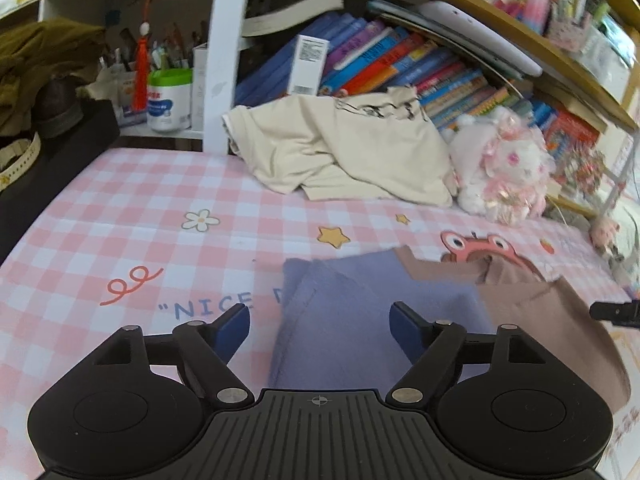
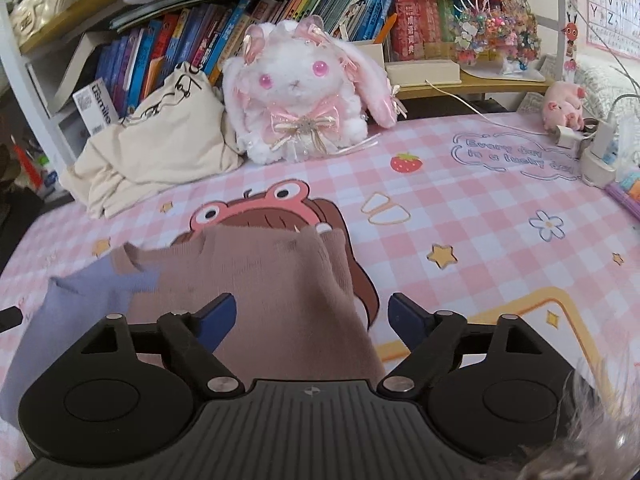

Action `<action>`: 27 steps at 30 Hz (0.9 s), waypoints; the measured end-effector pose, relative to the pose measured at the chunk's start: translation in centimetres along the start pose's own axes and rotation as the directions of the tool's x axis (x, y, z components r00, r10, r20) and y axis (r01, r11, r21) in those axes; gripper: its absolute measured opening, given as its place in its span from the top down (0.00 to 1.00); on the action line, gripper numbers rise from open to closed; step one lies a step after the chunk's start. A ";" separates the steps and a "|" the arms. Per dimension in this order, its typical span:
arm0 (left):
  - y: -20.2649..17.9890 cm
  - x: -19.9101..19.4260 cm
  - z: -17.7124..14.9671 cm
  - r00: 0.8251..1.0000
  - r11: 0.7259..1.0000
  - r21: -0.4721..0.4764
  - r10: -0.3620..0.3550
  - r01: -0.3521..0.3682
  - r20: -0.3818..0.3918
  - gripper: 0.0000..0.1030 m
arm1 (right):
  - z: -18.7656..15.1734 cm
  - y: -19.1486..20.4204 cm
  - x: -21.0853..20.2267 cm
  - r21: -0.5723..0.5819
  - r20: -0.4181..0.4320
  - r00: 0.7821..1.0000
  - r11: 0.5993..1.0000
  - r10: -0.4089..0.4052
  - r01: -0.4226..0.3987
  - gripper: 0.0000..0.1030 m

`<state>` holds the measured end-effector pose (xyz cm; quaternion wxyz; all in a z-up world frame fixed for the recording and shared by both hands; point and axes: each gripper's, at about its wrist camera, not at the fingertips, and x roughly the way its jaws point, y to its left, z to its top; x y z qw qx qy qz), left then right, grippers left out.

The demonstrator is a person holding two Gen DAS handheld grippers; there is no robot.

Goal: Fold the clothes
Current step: 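Lay the hem on the collar and open both grippers, then move both grippers back from the folded sweater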

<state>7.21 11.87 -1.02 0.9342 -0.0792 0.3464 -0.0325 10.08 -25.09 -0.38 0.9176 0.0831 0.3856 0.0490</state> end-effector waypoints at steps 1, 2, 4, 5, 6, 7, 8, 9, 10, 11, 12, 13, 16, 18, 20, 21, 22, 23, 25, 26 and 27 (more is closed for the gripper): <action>-0.2 0.0 -0.2 1.000 1.000 0.015 -0.001 0.001 -0.006 0.24 | -0.3 0.0 -0.2 -0.002 -0.005 1.000 1.000 -0.002 0.002 0.17; -0.4 -0.1 -0.3 1.000 1.000 0.026 0.000 0.000 -0.008 0.24 | -0.5 0.0 -0.3 -0.003 -0.008 1.000 1.000 -0.003 0.003 0.16; -0.8 -0.3 -0.6 1.000 0.999 0.039 0.001 -0.001 -0.008 0.24 | -1.0 -0.1 -0.6 -0.006 -0.016 1.000 1.000 -0.007 0.007 0.15; -0.9 -0.4 -0.7 1.000 0.999 0.038 0.000 0.000 -0.008 0.23 | -1.2 -0.1 -0.7 -0.008 -0.023 1.000 1.000 -0.009 0.009 0.15; -1.0 -0.6 -0.8 1.000 0.999 0.038 -0.001 0.001 -0.009 0.23 | -1.5 -0.2 -0.8 -0.009 -0.028 1.000 1.000 -0.012 0.011 0.15; -1.2 -0.7 -0.9 1.000 0.999 0.036 -0.004 0.004 -0.010 0.23 | -1.7 -0.4 -0.9 -0.009 -0.033 0.999 1.000 -0.013 0.013 0.14; -1.4 -0.8 -0.9 1.000 0.999 0.039 -0.003 0.004 -0.012 0.23 | -1.9 -0.5 -1.0 -0.009 -0.037 0.999 1.000 -0.015 0.015 0.13; -1.6 -1.0 -1.0 1.000 0.999 0.043 -0.001 0.002 -0.013 0.23 | -2.1 -0.6 -1.1 -0.008 -0.041 0.999 1.000 -0.016 0.016 0.13; -1.8 -1.1 -1.0 1.000 0.999 0.046 0.004 -0.003 -0.013 0.23 | -2.3 -0.8 -1.2 -0.004 -0.044 0.999 1.000 -0.012 0.012 0.12; -2.0 -1.2 -1.1 1.000 0.999 0.047 0.010 -0.010 -0.010 0.23 | -2.5 -1.0 -1.2 -0.001 -0.047 0.999 1.000 -0.008 0.008 0.12; -2.2 -1.5 -1.1 1.000 0.999 0.046 0.018 -0.017 -0.006 0.23 | -2.7 -1.2 -1.2 -0.001 -0.054 0.999 1.000 -0.004 0.004 0.11; -2.5 -1.7 -1.2 1.000 0.999 0.043 0.027 -0.026 -0.002 0.23 | -2.8 -1.4 -1.2 0.000 -0.061 0.998 1.000 0.001 -0.001 0.11; -3.2 -2.5 -1.5 0.998 0.998 0.019 0.057 -0.057 0.008 0.23 | -3.0 -1.8 -1.2 -0.016 -0.080 0.997 1.000 0.019 -0.020 0.11; -3.9 -3.0 -1.8 0.997 0.997 0.005 0.074 -0.074 0.010 0.22 | -3.0 -2.1 -1.4 -0.033 -0.087 0.996 0.999 0.035 -0.038 0.11; -4.9 -3.5 -2.2 0.996 0.996 -0.004 0.089 -0.089 0.011 0.19 | -3.0 -2.5 -1.6 -0.051 -0.092 0.994 0.997 0.054 -0.059 0.10; -5.3 -3.7 -2.4 0.995 0.995 -0.009 0.097 -0.097 0.011 0.17 | -3.1 -2.7 -1.8 -0.064 -0.097 0.993 0.995 0.068 -0.075 0.10; -5.8 -3.9 -2.5 0.994 0.994 -0.013 0.105 -0.104 0.011 0.17 | -3.1 -2.9 -1.9 -0.079 -0.099 0.992 0.993 0.078 -0.086 0.10; -6.3 -4.1 -2.7 0.994 0.994 -0.018 0.112 -0.112 0.011 0.17 | -3.1 -3.1 -2.1 -0.094 -0.101 0.991 0.991 0.088 -0.097 0.10; -7.3 -4.4 -3.1 0.992 0.991 -0.026 0.128 -0.128 0.011 0.16 | -3.2 -3.5 -2.5 -0.122 -0.107 0.989 0.985 0.106 -0.119 0.10; -7.9 -4.5 -3.3 0.991 0.990 -0.030 0.136 -0.135 0.010 0.16 | -3.2 -3.8 -2.7 -0.134 -0.110 0.987 0.982 0.116 -0.131 0.10; -8.4 -4.6 -3.5 0.990 0.989 -0.036 0.142 -0.141 0.011 0.16 | -3.3 -4.0 -2.8 -0.143 -0.117 0.985 0.979 0.128 -0.145 0.10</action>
